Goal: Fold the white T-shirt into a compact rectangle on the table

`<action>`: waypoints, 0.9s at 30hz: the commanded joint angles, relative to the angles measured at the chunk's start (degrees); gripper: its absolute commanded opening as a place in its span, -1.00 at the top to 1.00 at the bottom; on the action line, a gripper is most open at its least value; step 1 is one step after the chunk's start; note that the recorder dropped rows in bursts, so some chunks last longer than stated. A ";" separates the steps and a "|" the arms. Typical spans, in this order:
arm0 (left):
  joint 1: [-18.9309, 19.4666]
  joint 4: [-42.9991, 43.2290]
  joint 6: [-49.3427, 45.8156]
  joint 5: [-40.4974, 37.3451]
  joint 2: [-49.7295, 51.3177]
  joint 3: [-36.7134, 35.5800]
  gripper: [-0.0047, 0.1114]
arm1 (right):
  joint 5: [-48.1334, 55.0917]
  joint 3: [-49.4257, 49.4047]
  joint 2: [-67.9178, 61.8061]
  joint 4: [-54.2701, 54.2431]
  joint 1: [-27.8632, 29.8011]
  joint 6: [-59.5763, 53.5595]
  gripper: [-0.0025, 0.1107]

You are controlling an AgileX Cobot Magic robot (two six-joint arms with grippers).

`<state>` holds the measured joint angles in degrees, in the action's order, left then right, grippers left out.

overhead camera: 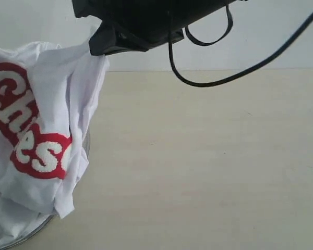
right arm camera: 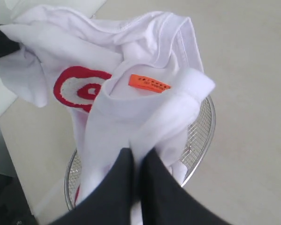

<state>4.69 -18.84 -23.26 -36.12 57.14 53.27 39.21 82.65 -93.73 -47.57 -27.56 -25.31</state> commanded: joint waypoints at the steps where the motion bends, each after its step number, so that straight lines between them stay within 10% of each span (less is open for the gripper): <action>1: 0.13 -3.25 -2.23 -3.25 -2.76 4.50 0.84 | -1.78 -1.30 5.99 -0.08 -0.10 -0.80 0.96; 27: 0.13 -23.81 -5.29 -19.71 -10.06 30.65 0.84 | -1.38 -3.30 35.73 14.08 0.15 10.38 0.96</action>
<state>4.69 -40.13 -28.20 -56.20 47.54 81.93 38.27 78.67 -59.93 -35.02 -27.56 -15.75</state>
